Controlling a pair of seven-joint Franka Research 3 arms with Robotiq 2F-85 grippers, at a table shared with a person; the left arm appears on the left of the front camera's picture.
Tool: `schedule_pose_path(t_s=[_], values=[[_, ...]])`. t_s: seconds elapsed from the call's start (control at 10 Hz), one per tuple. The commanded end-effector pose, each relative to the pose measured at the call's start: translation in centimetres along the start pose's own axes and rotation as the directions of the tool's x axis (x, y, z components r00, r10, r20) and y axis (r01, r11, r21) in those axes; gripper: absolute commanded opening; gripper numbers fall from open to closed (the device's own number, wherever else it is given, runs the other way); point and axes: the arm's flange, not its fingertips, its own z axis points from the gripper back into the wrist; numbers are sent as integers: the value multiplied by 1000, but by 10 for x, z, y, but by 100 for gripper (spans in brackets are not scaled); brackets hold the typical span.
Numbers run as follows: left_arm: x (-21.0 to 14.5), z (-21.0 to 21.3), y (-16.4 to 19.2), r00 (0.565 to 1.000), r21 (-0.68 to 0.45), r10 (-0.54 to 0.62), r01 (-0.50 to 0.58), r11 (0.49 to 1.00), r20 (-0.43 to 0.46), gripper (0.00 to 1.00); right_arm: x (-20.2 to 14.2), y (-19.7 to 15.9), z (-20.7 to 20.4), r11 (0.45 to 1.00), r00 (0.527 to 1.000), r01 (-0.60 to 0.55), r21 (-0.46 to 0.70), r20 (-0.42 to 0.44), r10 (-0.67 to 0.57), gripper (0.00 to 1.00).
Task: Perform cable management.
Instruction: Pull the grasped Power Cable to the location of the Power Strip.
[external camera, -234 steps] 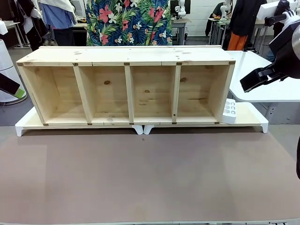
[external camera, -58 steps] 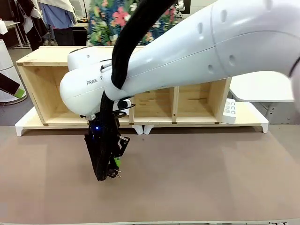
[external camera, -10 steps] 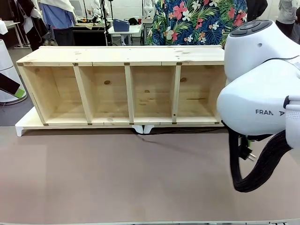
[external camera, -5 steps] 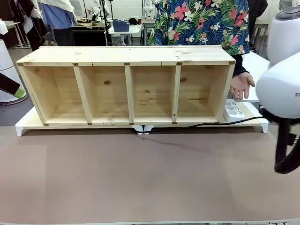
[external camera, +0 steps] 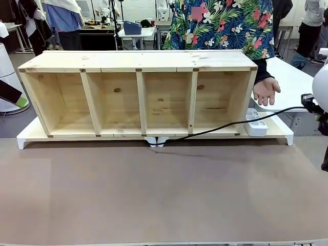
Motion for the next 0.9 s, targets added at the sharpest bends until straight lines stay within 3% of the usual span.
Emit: schedule_pose_path(t_s=[0.0, 0.3, 0.8], values=[[0, 1, 1, 1000, 0, -11, 11, 1000, 6, 100, -7, -13, -27, 993, 999, 46, 106, 19, -48, 15], [0, 1, 1, 1000, 0, -11, 11, 1000, 6, 100, 15, 7, -31, 979, 1000, 15, 204, 12, -17, 15], [0, 1, 1, 1000, 0, -11, 11, 1000, 6, 100, 41, 55, -20, 988, 990, -73, 138, 129, 56, 15]])
